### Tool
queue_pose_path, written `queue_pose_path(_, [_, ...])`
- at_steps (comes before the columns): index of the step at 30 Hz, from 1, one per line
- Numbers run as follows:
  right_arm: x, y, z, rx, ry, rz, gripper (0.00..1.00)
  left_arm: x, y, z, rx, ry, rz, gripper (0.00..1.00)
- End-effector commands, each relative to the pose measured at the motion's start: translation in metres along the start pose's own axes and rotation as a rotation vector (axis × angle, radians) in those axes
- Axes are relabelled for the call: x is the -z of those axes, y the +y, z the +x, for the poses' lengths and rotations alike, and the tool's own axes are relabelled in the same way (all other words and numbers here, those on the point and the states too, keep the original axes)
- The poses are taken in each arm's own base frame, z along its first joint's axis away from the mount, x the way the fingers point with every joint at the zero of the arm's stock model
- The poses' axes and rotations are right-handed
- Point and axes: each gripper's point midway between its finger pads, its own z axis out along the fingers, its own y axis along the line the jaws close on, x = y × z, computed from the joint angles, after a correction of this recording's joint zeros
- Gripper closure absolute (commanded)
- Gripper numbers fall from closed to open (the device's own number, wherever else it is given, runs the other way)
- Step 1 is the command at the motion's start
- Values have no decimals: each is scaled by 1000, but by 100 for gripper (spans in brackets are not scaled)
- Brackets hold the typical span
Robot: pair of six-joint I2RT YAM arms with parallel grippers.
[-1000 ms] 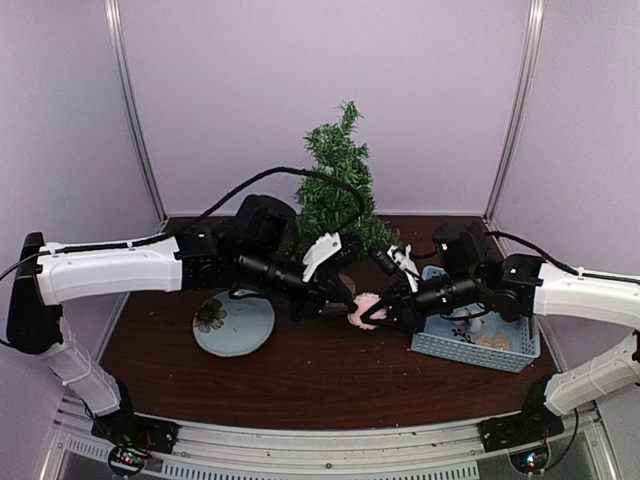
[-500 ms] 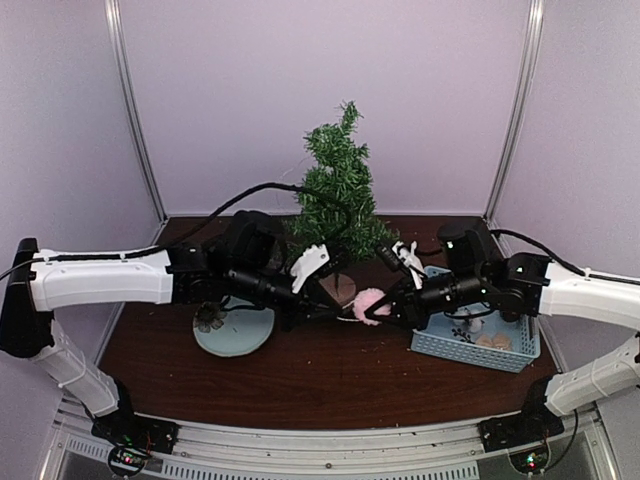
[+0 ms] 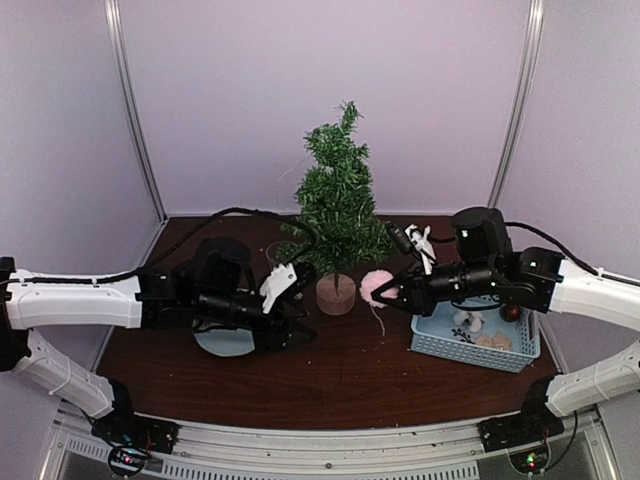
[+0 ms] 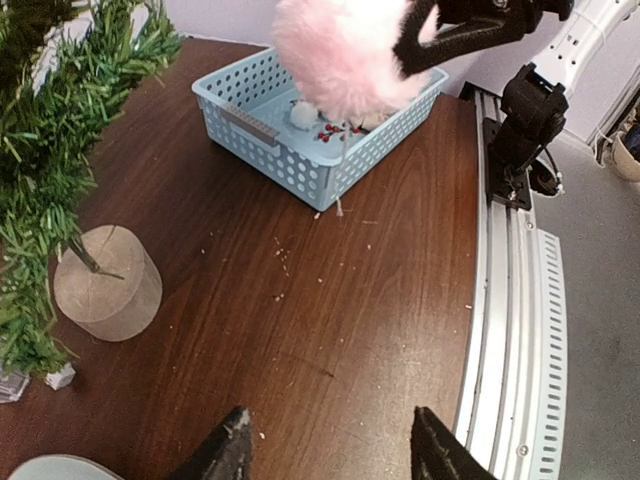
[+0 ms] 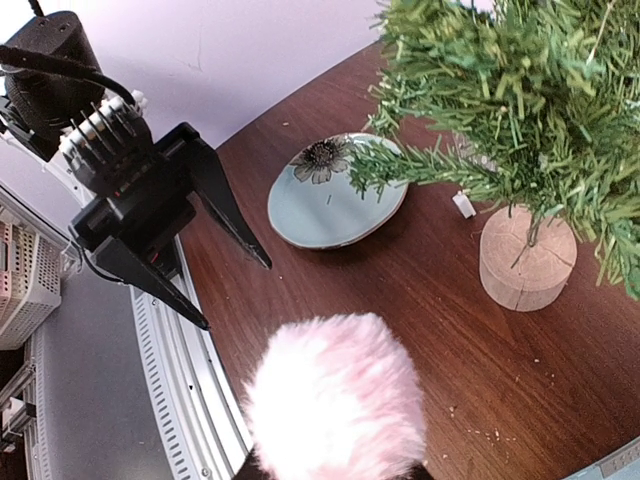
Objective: Decorate the small christmas tree
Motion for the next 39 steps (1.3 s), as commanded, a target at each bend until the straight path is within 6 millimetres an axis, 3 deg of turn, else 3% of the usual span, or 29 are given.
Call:
queue_pose_path(1, [12, 10, -33, 42, -73, -11, 100, 9, -1, -32, -85, -103, -13, 44])
queue_pose_path(15, [27, 39, -81, 88, -138, -89, 100, -7, 0, -70, -168, -237, 3, 41])
queue_pose_path(26, [31, 44, -91, 93, -158, -100, 100, -26, -4, -90, -110, -342, 46, 50])
queue_pose_path(39, [31, 45, -93, 94, -159, -104, 100, -47, 0, -84, -64, -348, 38, 64])
